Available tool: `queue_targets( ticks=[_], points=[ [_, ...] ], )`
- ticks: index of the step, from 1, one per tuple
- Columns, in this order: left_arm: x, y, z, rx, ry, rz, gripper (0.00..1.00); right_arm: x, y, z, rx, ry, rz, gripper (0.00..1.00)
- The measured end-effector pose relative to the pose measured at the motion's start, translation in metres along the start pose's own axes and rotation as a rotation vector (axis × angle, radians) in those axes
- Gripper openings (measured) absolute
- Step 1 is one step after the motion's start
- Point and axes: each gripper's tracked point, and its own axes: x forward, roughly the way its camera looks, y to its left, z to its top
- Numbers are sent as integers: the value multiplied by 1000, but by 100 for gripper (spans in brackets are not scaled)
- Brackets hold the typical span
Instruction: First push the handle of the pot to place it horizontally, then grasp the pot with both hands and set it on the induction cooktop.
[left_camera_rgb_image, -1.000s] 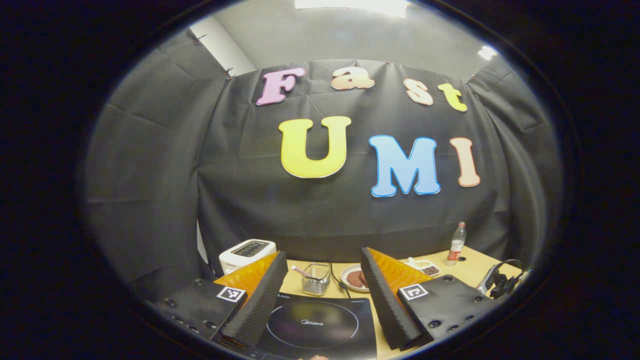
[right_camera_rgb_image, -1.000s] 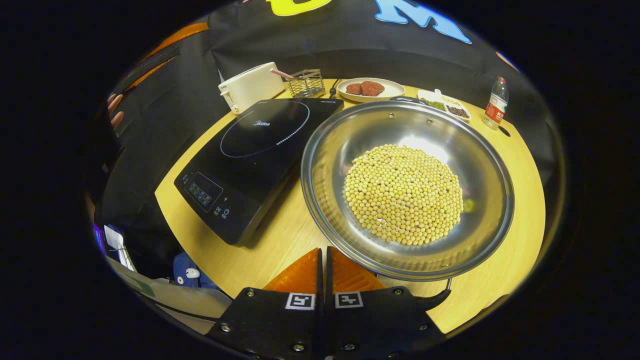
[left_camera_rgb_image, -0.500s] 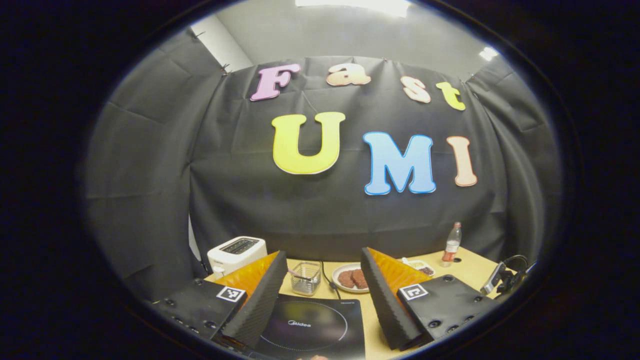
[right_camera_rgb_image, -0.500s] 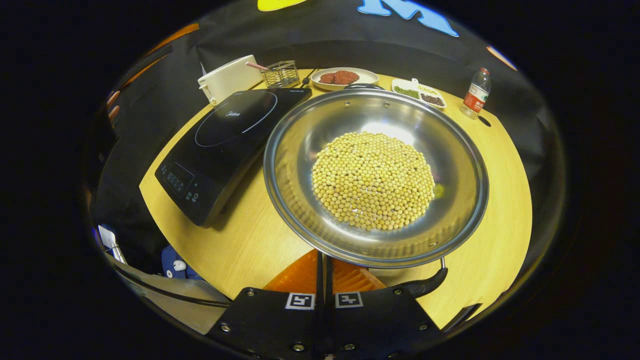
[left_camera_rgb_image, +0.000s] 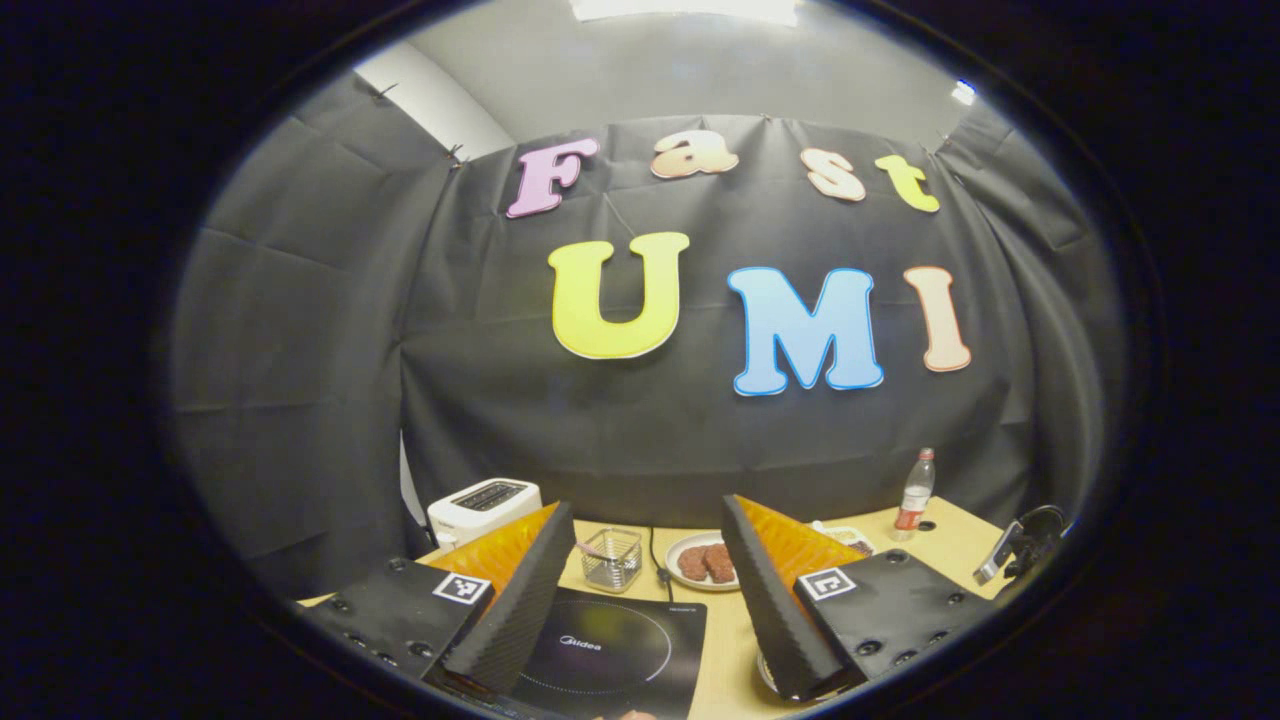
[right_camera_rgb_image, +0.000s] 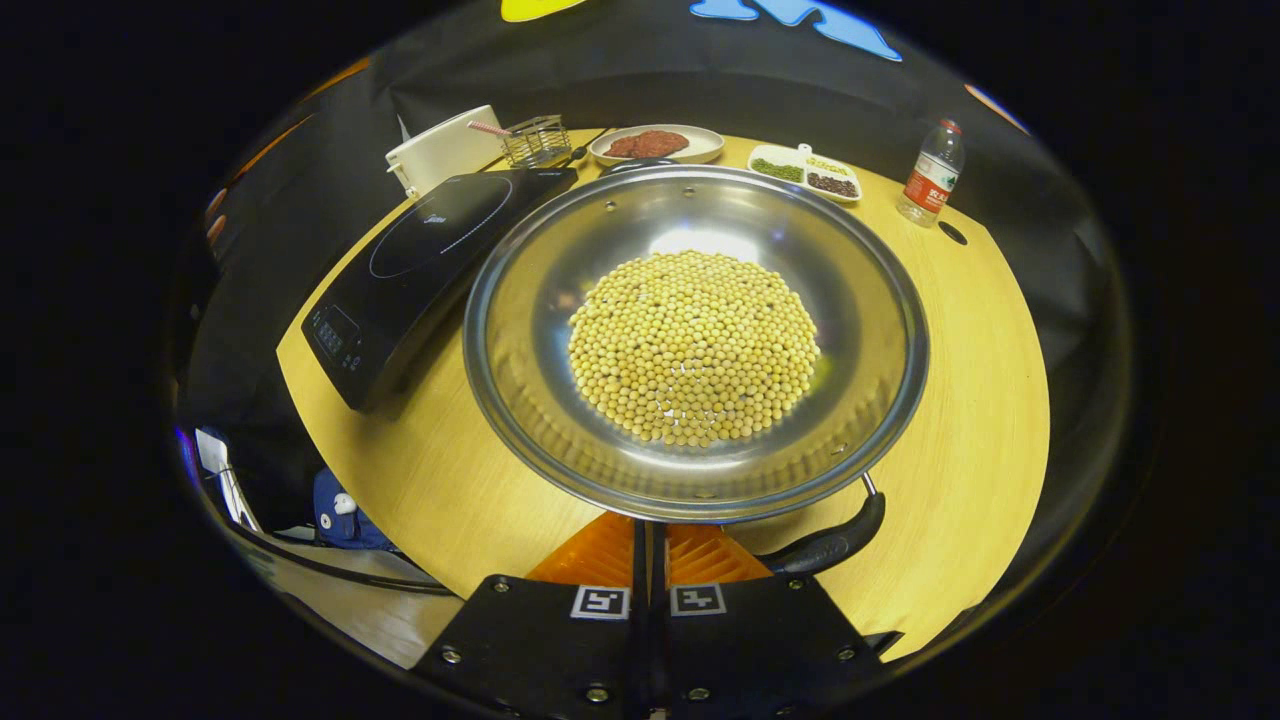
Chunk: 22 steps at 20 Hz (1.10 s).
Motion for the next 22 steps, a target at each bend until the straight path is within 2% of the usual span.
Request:
queue_targets(
  ticks=[1, 2, 7, 8, 10, 18, 19, 22],
  points=[
    [-1, -4, 1, 3, -2, 6, 99, 0, -7, 0, 1, 0, -5, 1],
    [-1, -8, 2, 5, -1, 9, 96, -1, -14, -1, 3, 0, -12, 1],
    [-5, -20, 4, 13, -1, 25, 96, 0, -42, -1, -9, -2, -51, 1],
    [-5, -21, 4, 16, -2, 27, 99, 1, -48, 0, -17, -3, -66, 1],
    [-6, -22, 5, 18, -3, 34, 96, 2, -61, 2, -41, -2, -102, 1],
    [-6, -15, 2, 30, 8, 59, 96, 12, -109, 23, -215, -37, -297, 1],
    [-6, -14, 2, 32, 8, 61, 99, 13, -112, 27, -225, -45, -311, 1],
    [-6, -9, -2, 37, 16, 68, 96, 15, -123, 40, -234, -76, -355, 1]
  ],
)
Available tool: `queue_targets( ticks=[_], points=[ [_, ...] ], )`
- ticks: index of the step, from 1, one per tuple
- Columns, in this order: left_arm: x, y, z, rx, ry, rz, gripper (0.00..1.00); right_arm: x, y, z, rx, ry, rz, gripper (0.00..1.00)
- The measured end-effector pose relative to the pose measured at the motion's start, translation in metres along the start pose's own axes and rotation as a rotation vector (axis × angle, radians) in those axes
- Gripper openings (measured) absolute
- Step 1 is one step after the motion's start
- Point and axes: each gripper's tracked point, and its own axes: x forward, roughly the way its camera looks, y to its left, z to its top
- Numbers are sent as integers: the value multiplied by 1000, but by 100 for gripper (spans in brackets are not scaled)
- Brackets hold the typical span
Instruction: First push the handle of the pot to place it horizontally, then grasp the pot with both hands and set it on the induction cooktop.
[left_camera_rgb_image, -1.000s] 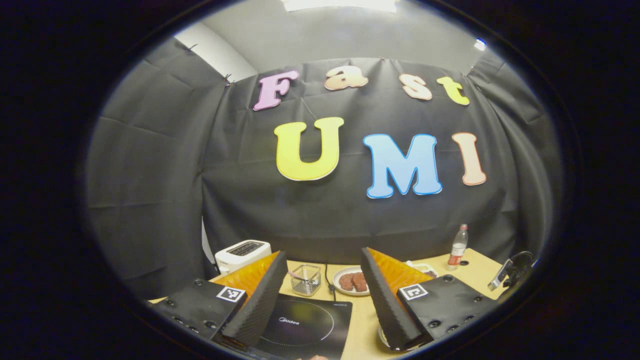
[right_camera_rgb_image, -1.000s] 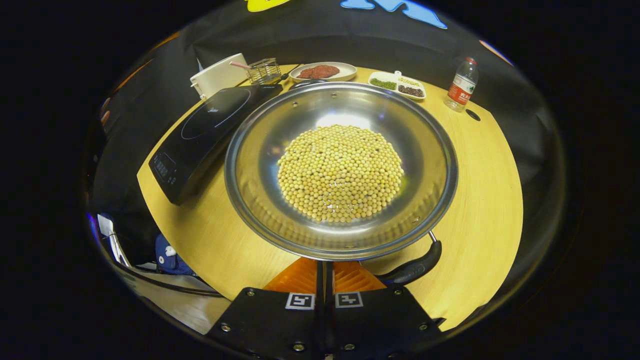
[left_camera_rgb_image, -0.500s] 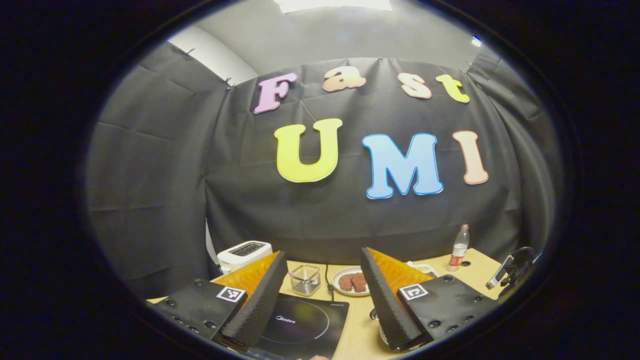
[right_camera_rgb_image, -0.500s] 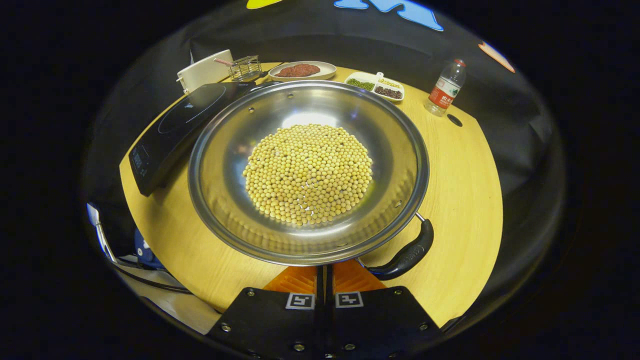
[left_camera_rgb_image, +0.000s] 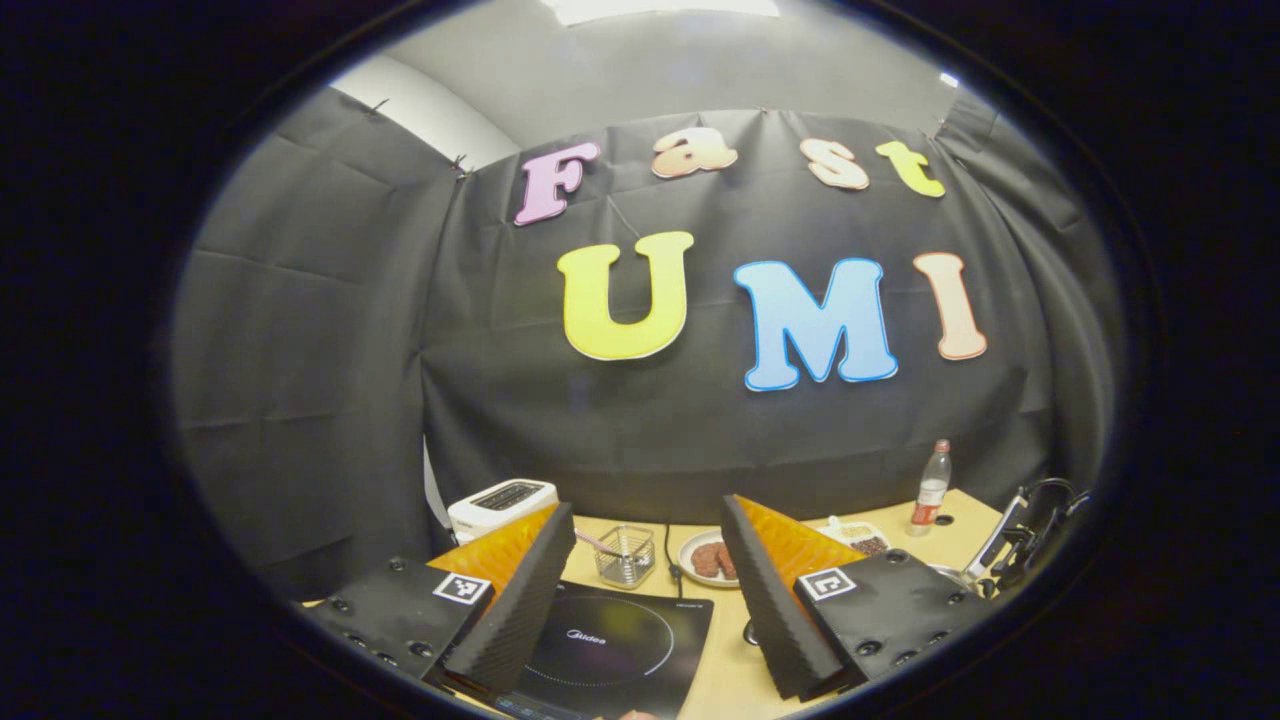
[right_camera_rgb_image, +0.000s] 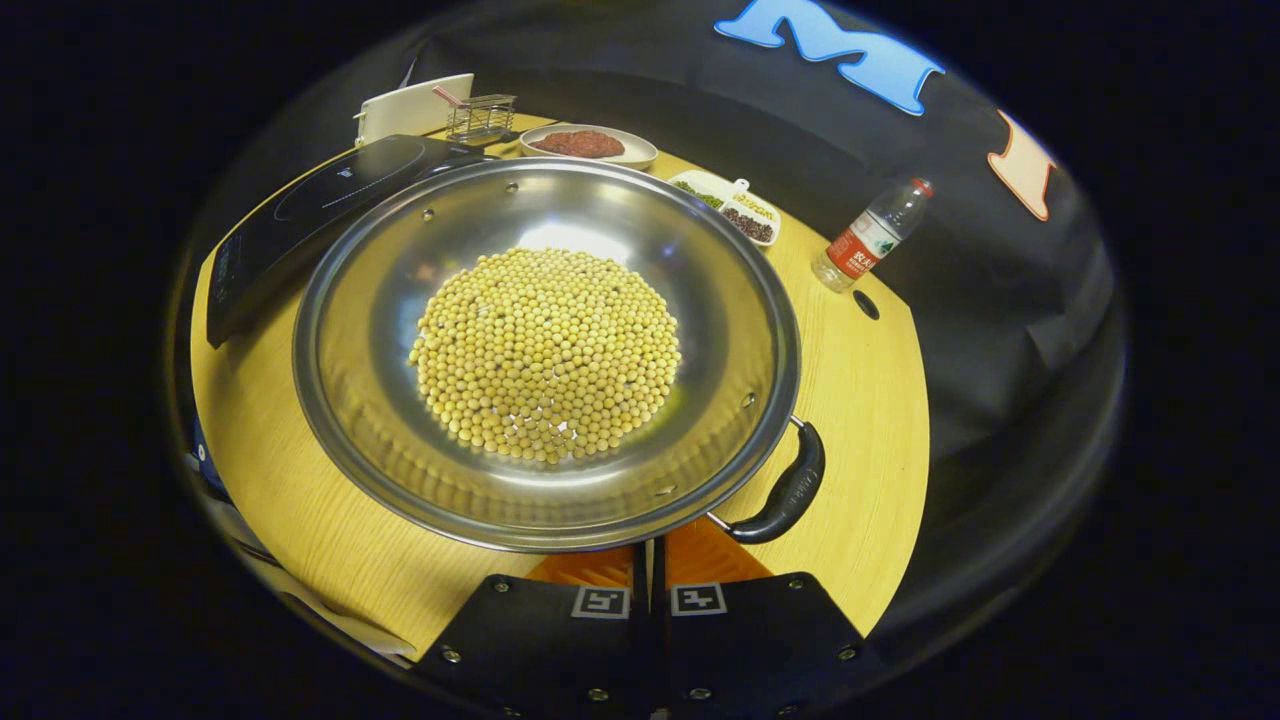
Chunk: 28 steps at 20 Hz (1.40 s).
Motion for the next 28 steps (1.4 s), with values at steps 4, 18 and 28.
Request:
queue_targets(
  ticks=[4, 18, 28],
  points=[
    [1, 2, -5, 8, 12, 2, 96, 8, -16, 8, 35, -33, -64, 1],
    [26, -29, -32, 14, 64, -87, 93, -18, -62, 11, 372, -152, -155, 55],
    [53, -79, -99, -1, 222, -233, 93, -51, -71, 47, 610, -343, -102, 98]
  ],
)
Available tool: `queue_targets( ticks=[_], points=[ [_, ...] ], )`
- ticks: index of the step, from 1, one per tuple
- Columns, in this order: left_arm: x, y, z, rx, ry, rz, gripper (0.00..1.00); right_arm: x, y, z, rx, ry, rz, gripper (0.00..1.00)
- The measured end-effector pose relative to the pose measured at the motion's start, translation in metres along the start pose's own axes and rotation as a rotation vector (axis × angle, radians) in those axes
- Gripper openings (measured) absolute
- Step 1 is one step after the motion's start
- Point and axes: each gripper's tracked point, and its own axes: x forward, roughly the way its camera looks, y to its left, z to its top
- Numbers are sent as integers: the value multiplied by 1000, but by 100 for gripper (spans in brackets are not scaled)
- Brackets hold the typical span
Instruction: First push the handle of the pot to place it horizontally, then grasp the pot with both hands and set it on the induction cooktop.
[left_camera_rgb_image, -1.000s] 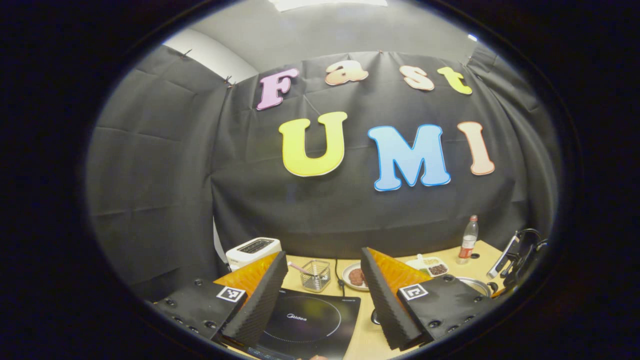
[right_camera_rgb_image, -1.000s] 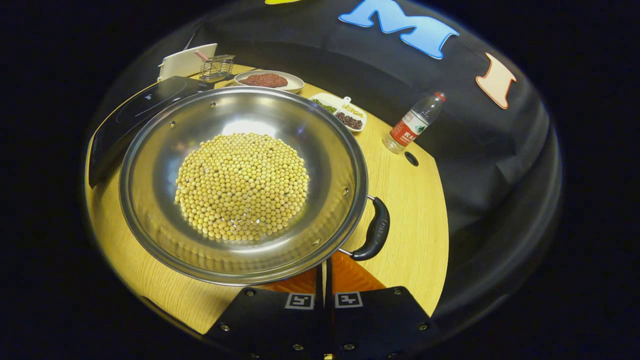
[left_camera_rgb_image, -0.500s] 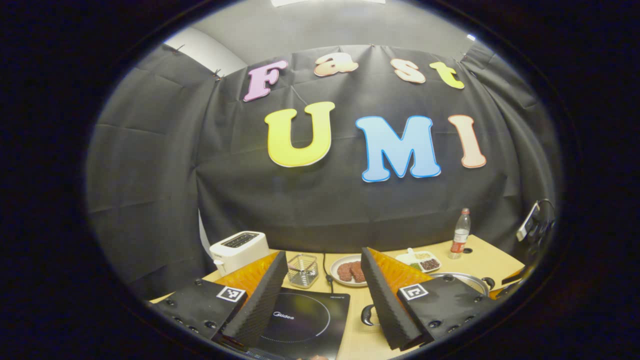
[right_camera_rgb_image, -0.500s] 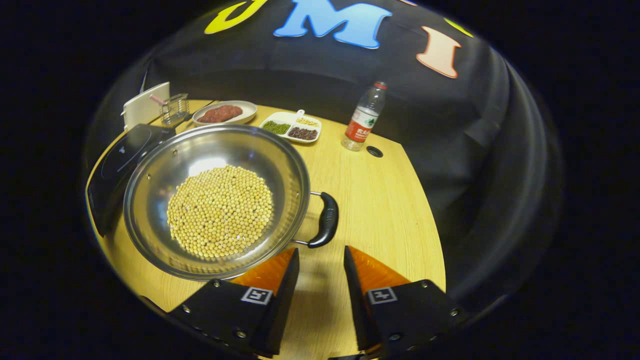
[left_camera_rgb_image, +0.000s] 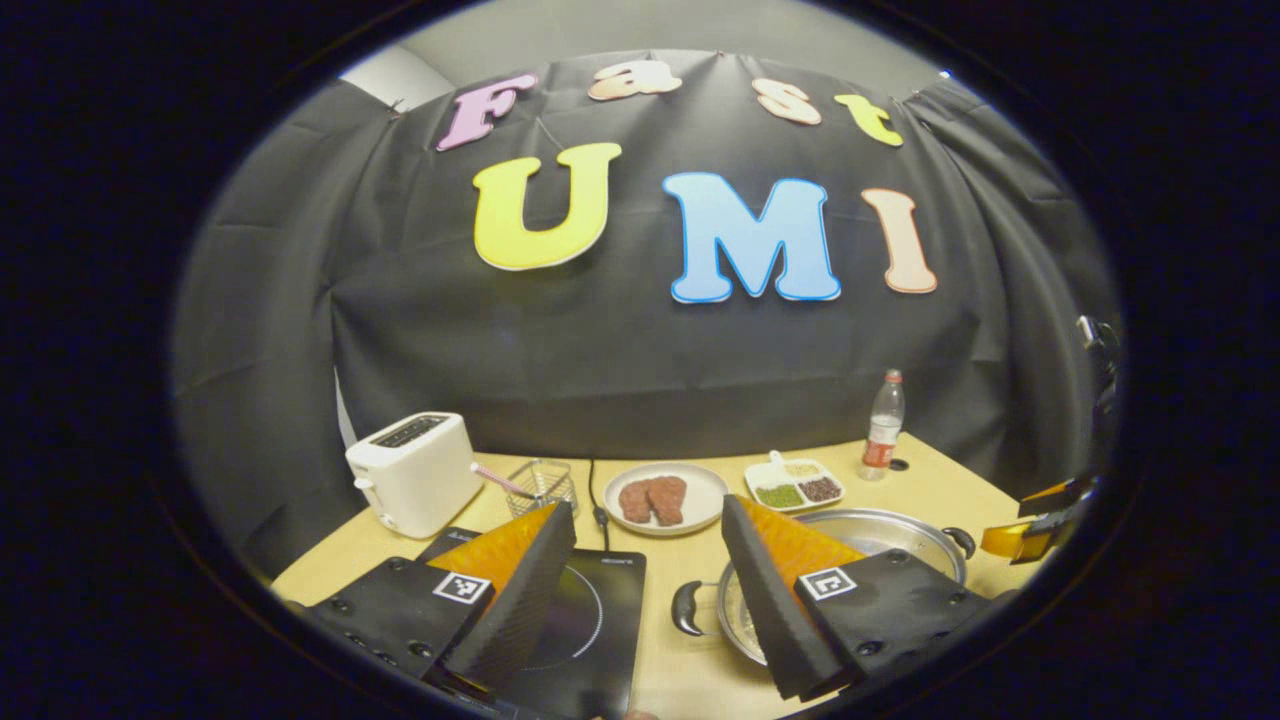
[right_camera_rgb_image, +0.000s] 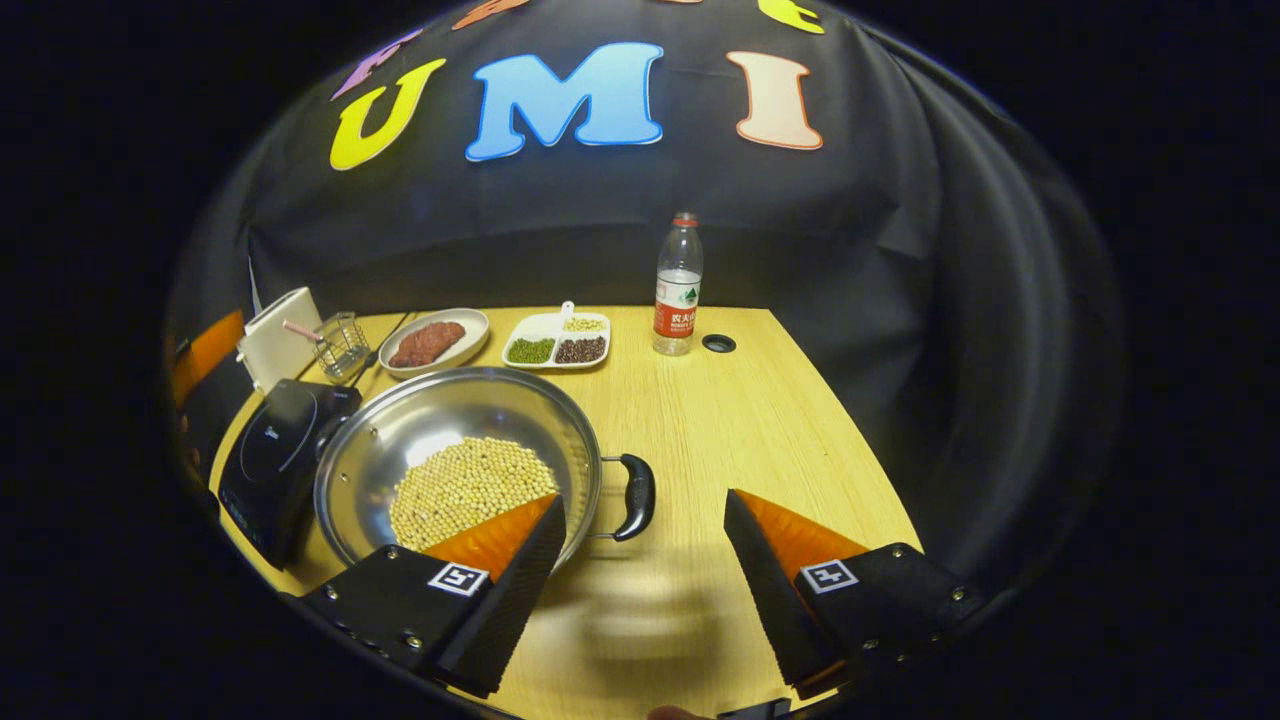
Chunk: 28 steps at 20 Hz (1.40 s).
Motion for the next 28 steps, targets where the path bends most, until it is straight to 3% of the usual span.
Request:
queue_targets(
  ticks=[5, 6, 18, 19, 25, 28],
  points=[
    [20, -20, -40, 3, 115, -62, 94, 10, 9, 1, 26, 26, 30, 98],
    [26, -23, -49, -3, 139, -70, 99, 13, 11, 0, 30, 35, 34, 98],
    [61, -49, -130, -52, 414, -139, 94, 45, 17, -10, 52, 112, 65, 99],
    [63, -50, -138, -56, 436, -141, 97, 48, 17, -11, 52, 119, 66, 99],
    [71, -55, -162, -70, 504, -149, 97, 65, 19, -21, 54, 170, 70, 95],
    [75, -59, -171, -77, 530, -155, 97, 76, 19, -28, 60, 193, 66, 99]
  ],
)
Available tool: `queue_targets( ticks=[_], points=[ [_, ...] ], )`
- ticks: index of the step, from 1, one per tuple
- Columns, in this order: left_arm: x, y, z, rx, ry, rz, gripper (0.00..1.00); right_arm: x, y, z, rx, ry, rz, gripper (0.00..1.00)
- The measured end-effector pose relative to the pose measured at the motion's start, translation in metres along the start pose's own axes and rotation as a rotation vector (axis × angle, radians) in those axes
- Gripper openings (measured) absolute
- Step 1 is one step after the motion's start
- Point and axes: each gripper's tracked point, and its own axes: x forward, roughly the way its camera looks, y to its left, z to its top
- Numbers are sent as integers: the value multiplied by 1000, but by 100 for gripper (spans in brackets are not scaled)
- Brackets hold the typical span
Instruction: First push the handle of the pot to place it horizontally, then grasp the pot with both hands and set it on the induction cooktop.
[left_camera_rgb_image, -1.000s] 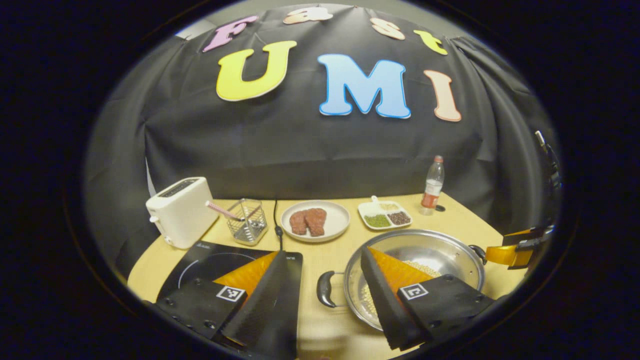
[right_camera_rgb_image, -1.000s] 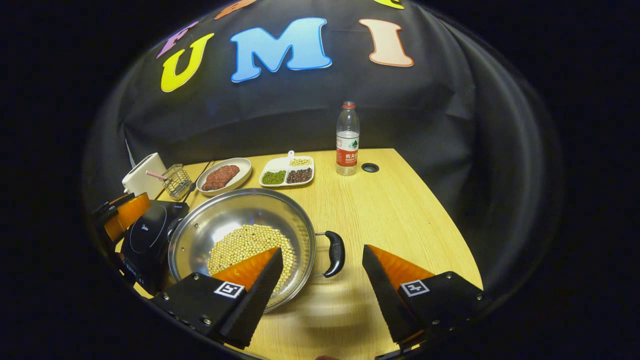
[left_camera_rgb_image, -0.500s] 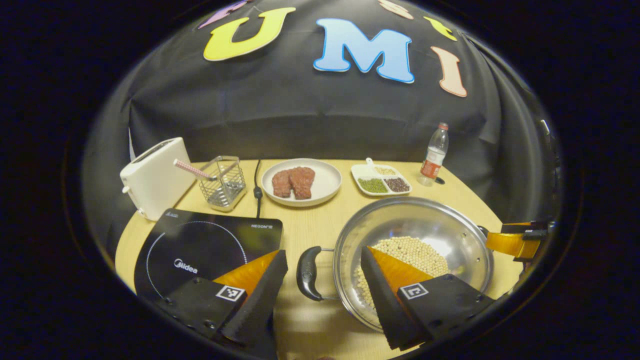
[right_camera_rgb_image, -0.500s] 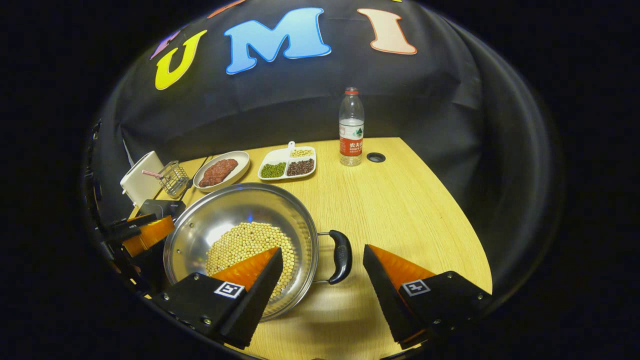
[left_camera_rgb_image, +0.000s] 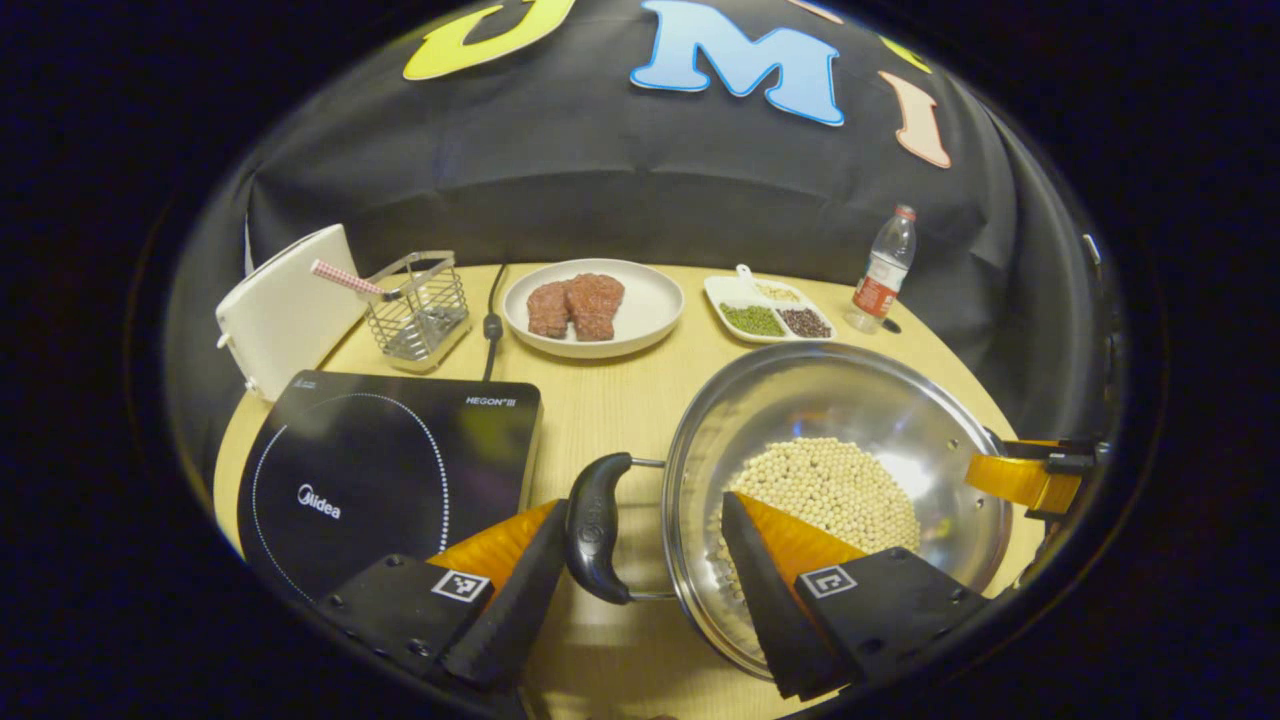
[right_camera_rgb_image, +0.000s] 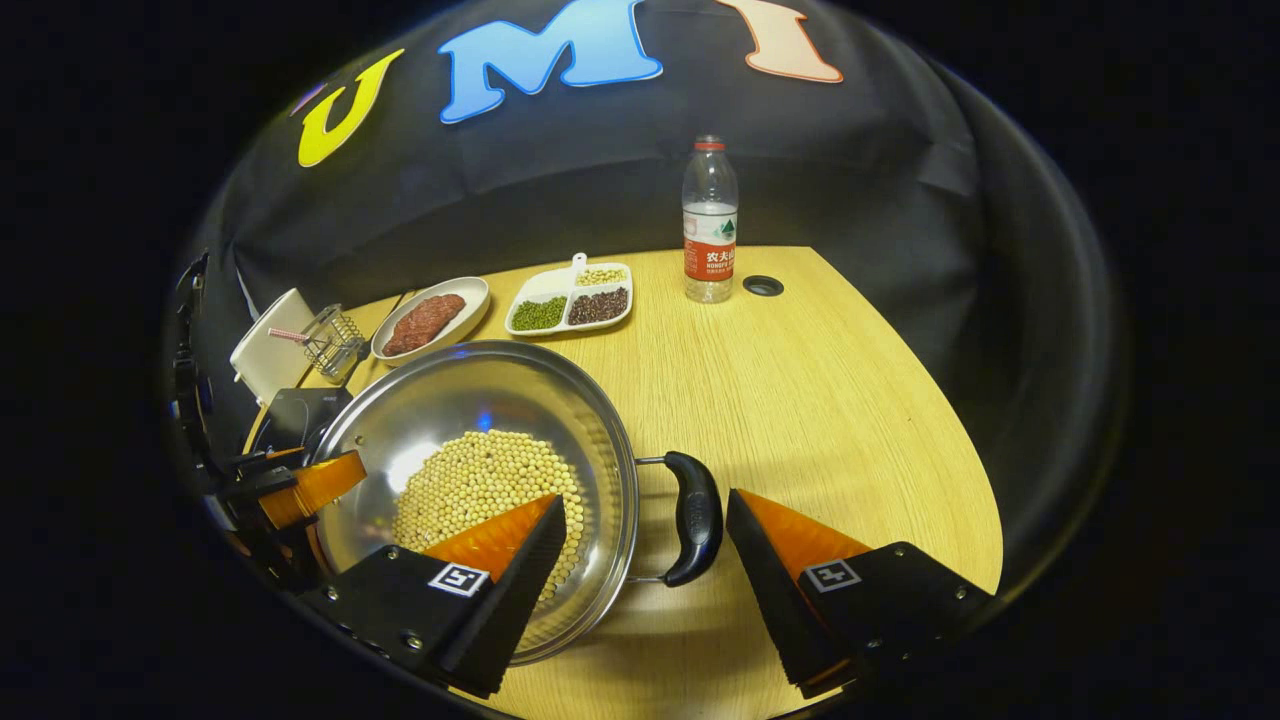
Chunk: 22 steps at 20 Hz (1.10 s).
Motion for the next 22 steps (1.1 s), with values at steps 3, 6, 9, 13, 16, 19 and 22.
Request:
queue_targets(
  ticks=[3, 6, 9, 13, 16, 19, 22],
  points=[
    [6, -2, -6, -5, 20, -5, 100, 10, -2, -1, 31, 25, 1, 98],
    [9, -2, -5, 3, 23, 6, 93, 18, -5, 6, 77, 18, -2, 74],
    [12, -2, -5, 6, 22, 11, 94, 21, -6, 2, 102, 47, 8, 66],
    [15, 3, -6, 15, 29, 34, 91, 25, -7, -6, 58, 58, -1, 66],
    [16, 7, -7, -26, 20, 40, 81, 24, -7, -6, 48, 55, 1, 62],
    [15, 9, -7, -43, 16, 38, 70, 21, -7, -7, 26, 67, 7, 53],
    [18, 8, -6, -31, 16, 40, 68, 20, -6, -7, 13, 70, -8, 53]
  ],
)
